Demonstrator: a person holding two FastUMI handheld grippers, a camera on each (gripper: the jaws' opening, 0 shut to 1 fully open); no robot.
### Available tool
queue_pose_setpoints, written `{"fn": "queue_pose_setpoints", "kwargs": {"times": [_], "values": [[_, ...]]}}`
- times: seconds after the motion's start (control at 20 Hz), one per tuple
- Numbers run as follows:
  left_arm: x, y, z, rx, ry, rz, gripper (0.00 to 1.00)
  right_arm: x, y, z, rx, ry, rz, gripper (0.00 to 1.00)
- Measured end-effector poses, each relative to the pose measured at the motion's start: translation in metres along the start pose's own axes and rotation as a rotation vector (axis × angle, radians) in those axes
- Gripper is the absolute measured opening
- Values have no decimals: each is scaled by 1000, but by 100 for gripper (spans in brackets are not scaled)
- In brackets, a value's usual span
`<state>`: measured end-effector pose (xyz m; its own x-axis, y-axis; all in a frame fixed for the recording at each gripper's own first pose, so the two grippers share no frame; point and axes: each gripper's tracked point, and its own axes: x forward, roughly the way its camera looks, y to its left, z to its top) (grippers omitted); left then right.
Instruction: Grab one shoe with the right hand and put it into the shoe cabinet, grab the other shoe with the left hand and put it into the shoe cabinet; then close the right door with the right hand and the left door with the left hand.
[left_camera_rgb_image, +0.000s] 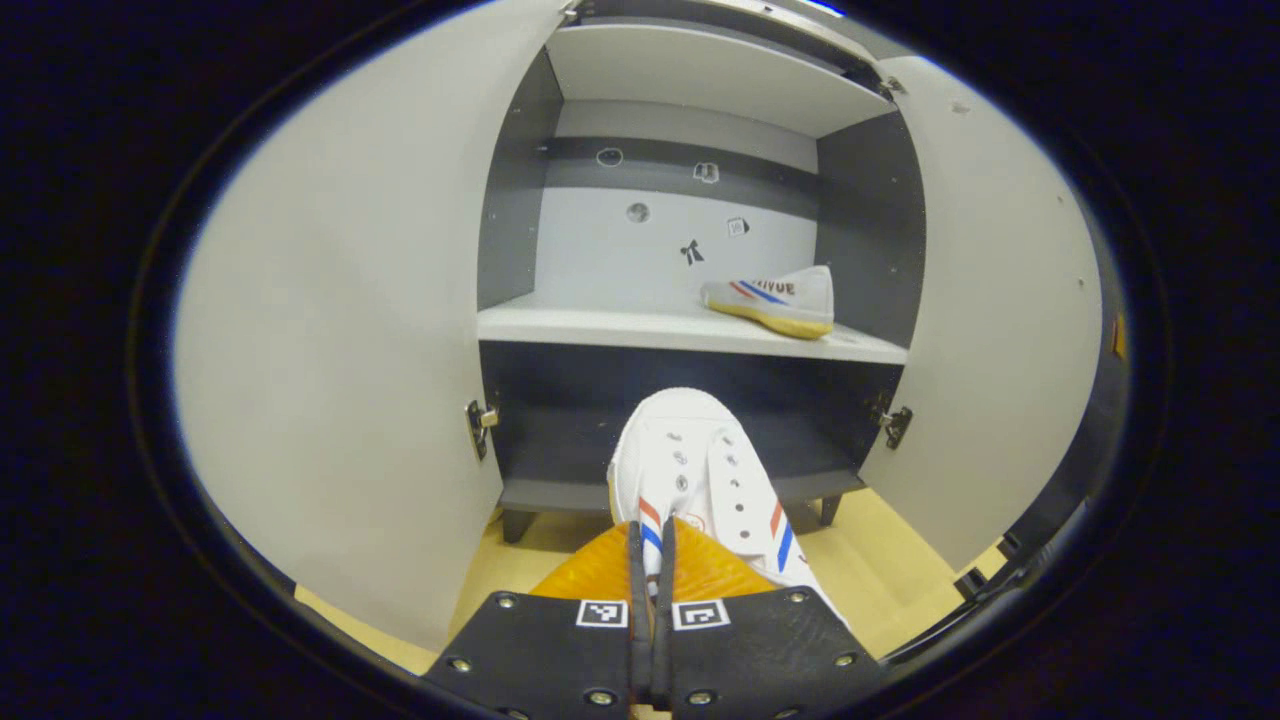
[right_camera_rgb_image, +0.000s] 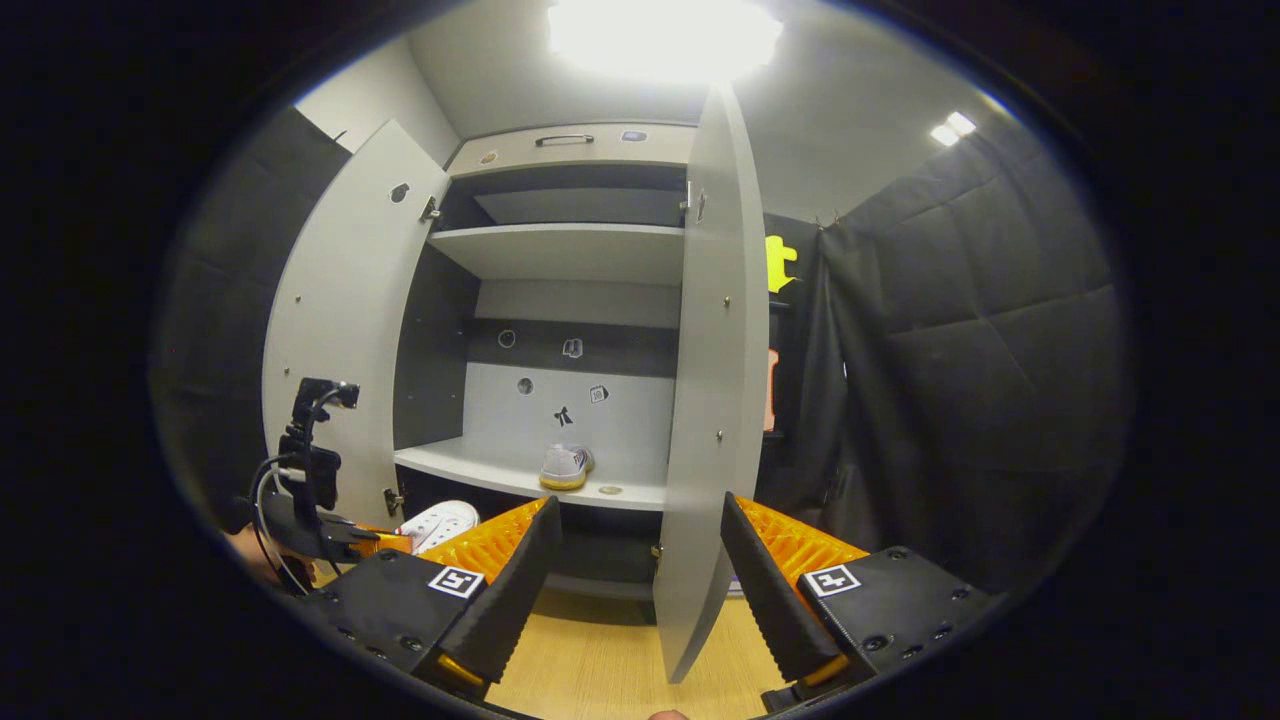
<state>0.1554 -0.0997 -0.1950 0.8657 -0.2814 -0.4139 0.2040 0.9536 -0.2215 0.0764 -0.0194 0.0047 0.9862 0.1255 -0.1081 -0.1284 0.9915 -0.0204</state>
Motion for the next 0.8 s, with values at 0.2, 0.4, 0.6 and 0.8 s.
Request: {"fn": "queue_pose_setpoints", "kwargs": {"times": [0.2,0.4,0.6,0.8], "values": [[2,-2,-8,15,-64,-8,1,-1,-4,2,6,-9,-3,100],[-4,-1,-4,10,-106,-7,1,-1,-3,1,13,-9,2,100],[-9,-2,-3,17,-166,3,1,0,0,-2,10,-5,14,100],[-11,-2,-4,13,-205,15,0,3,4,-11,18,17,25,97]]}}
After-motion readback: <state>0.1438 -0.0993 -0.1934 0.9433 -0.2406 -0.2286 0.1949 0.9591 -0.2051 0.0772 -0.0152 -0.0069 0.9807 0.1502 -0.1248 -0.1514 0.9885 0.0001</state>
